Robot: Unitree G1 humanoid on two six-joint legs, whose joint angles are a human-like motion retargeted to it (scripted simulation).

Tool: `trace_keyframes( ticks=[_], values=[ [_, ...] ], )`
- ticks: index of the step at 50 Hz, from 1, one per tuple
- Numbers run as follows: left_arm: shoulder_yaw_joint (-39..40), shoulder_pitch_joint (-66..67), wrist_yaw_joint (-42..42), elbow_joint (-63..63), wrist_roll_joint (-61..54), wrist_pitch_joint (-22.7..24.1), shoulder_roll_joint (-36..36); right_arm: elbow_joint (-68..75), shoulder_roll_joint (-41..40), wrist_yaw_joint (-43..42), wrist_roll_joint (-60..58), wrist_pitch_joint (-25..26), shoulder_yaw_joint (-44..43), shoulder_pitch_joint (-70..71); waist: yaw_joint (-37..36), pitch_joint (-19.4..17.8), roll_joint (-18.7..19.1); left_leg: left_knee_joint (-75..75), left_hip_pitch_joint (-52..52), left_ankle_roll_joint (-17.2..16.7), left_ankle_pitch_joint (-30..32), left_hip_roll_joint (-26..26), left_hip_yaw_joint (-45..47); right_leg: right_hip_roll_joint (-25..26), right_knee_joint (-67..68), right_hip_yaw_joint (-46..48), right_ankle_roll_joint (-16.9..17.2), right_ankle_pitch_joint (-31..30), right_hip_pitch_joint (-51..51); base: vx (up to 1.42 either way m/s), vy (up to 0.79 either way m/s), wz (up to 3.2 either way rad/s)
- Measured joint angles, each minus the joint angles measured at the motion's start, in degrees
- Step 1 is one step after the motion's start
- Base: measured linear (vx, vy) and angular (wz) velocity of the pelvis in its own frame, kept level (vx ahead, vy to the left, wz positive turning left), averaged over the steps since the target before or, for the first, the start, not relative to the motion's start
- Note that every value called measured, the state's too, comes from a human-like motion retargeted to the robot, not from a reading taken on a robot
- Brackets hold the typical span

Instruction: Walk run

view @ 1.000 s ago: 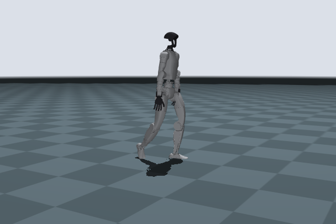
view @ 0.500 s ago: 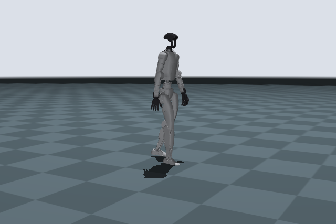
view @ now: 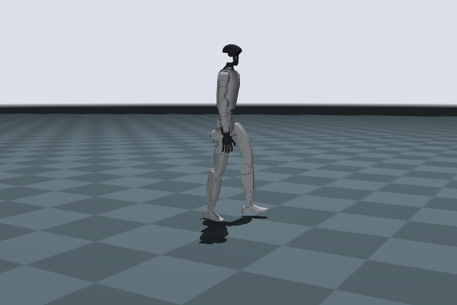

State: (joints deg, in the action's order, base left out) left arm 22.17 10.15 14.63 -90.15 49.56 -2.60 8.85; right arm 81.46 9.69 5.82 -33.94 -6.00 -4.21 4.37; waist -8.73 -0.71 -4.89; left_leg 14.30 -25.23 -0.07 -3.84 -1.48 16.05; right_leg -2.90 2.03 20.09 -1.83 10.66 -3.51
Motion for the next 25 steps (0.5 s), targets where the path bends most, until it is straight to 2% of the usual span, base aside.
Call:
trace_keyframes(
  ticks=[3, 9, 13, 15, 18, 20, 22, 25],
  values=[
    [-0.13, -0.91, -0.67, 1.49, -0.83, 0.69, -0.06, 0.60, -0.18, 1.01, 0.20, -0.31, 0.81, -0.12, -1.58, -0.09, -0.33, -1.40, -0.65, -0.14, 1.27, 0.81, -0.01, -0.07, -0.05, -0.49, 0.99, 0.98, -1.83, 0.38, 0.03, -0.34],
    [-0.22, -2.24, -1.67, 3.05, -1.38, 1.92, 0.50, 2.41, -0.29, 1.74, -3.33, -0.15, 0.80, -2.58, -3.49, 1.32, -0.24, 2.22, 1.52, 2.47, 3.75, 0.36, 1.29, -0.69, 1.69, -2.60, 4.81, 1.67, -5.50, 0.57, 0.11, -0.44],
    [-1.46, -4.42, -1.56, 3.95, -2.32, 1.79, 1.46, 1.53, -0.50, 0.87, -3.52, -0.68, -1.70, -6.84, -3.90, 2.78, -0.14, 6.57, 2.43, 5.49, -0.58, -0.06, 2.54, -2.73, 6.11, -2.94, 10.55, -3.03, -6.14, 0.57, 0.13, -0.25],
    [-2.62, -5.23, -1.68, 4.57, -2.85, 2.04, 1.73, 1.08, -0.22, 1.30, -2.27, -0.92, -2.97, -8.92, -4.45, 3.49, 0.58, 5.70, 4.22, 6.83, -1.70, 0.02, 2.73, -3.14, 9.07, -2.27, 12.35, -6.46, -6.06, 0.61, 0.18, -0.19],
    [-3.24, -6.64, -1.78, 6.12, -4.11, 3.08, 1.76, 1.32, 0.34, 1.64, -2.10, 0.06, -5.01, -11.20, -4.39, 4.42, 2.87, 3.29, 8.61, 7.51, -3.49, -1.60, 2.84, -2.47, 19.70, -4.49, 14.02, -15.91, -2.49, 0.46, 0.11, -0.44],
    [-3.27, -7.71, -1.62, 7.05, -5.22, 3.71, 2.04, 1.93, 0.68, 1.20, -1.79, 0.83, -5.49, -11.64, -3.96, 4.81, 4.32, 2.44, 10.67, 7.47, -4.82, -3.06, 3.22, -2.59, 29.10, -4.09, 16.08, -20.18, 1.53, 0.43, 0.10, -0.58],
    [-3.41, -9.53, -1.43, 7.61, -6.58, 4.45, 2.90, 2.60, 0.93, 1.22, -0.58, 1.61, -5.46, -11.38, -3.55, 5.02, 5.05, 1.69, 11.92, 7.62, -5.87, -3.97, 4.14, -4.28, 38.74, -2.27, 16.15, -21.02, 6.96, 0.34, 0.04, -0.54],
    [-4.63, -12.66, -2.40, 7.73, -7.19, 5.32, 4.53, 3.27, 0.80, 2.38, 0.76, 2.06, -5.87, -11.18, -2.03, 4.47, 4.66, -0.48, 13.98, 7.89, -6.19, -2.93, 4.39, -6.99, 45.63, -0.88, 15.50, -18.29, 14.32, 0.33, 0.01, -0.01]
  ],
)
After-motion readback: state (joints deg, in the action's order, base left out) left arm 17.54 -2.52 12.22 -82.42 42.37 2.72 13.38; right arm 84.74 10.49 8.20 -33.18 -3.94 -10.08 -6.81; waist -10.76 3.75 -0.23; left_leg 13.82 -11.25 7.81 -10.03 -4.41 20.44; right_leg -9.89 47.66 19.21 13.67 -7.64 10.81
